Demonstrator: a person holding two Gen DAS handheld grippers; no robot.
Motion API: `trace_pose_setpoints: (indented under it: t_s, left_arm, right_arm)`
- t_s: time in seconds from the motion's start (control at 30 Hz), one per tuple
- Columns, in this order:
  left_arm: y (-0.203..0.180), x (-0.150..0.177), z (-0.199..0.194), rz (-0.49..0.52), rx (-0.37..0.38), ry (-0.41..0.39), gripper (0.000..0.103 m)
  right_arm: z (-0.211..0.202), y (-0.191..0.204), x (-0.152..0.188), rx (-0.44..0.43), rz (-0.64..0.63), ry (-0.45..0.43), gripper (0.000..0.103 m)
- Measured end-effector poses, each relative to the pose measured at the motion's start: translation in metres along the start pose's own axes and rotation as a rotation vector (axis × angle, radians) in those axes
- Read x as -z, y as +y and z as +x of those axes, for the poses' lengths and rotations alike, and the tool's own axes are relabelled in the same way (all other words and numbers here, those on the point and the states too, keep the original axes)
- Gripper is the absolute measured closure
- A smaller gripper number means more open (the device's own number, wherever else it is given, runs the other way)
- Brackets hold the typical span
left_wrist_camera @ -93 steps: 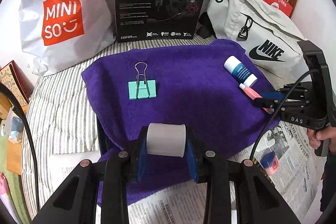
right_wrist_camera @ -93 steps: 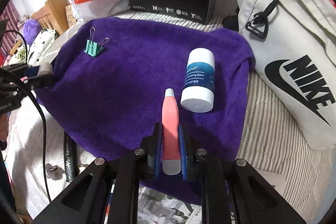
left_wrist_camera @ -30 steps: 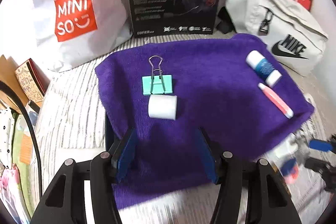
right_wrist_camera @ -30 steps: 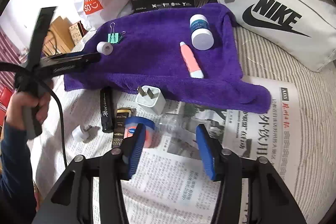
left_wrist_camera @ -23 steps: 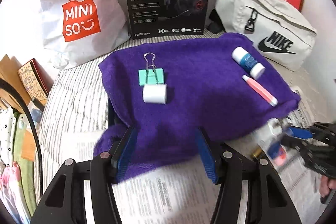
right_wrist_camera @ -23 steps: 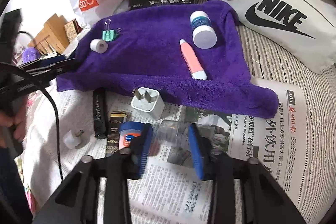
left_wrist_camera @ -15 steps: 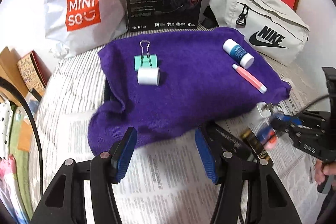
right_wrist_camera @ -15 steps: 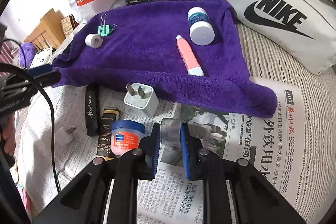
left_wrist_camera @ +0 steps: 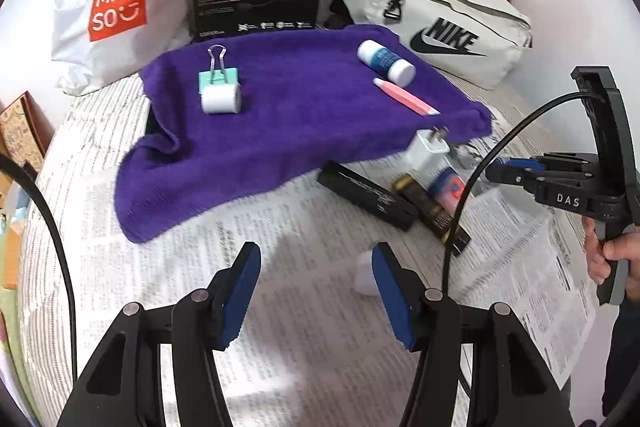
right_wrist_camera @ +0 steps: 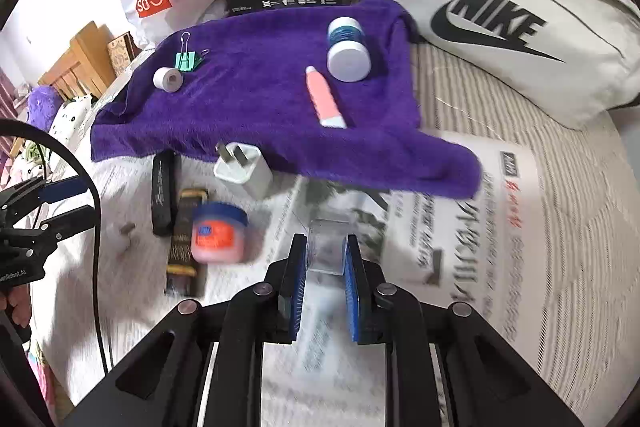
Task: Organize rigid objects
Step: 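Grasp the white cap with the left tool while the right tool grasps the clear cup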
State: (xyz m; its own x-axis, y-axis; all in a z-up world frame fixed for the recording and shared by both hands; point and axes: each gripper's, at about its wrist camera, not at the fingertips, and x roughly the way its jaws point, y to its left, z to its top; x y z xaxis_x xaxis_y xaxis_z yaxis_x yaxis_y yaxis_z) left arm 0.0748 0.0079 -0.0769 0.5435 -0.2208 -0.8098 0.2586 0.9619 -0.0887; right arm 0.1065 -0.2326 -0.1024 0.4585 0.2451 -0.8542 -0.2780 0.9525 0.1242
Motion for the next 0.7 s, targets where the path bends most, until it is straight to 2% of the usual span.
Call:
trace_pose_setpoints:
  t_s: [0.3,0.4,0.6,0.7]
  left_arm:
    - [-0.03,0.008,0.012,0.119,-0.009,0.026,0.047]
    - [-0.031,0.01,0.019,0.116,0.009,0.034,0.047]
    - [-0.034,0.013,0.026,0.135,-0.003,0.03,0.053]
    - [-0.034,0.013,0.026,0.137,0.001,0.03,0.059]
  right_arm:
    - [-0.018,-0.016,0.022,-0.024,0.053,0.006,0.085]
    - [-0.019,-0.02,0.026,-0.022,0.063,0.007,0.085]
    - [-0.02,-0.024,0.029,-0.021,0.082,0.002,0.085]
    - [-0.018,-0.023,0.029,-0.027,0.079,0.004,0.085]
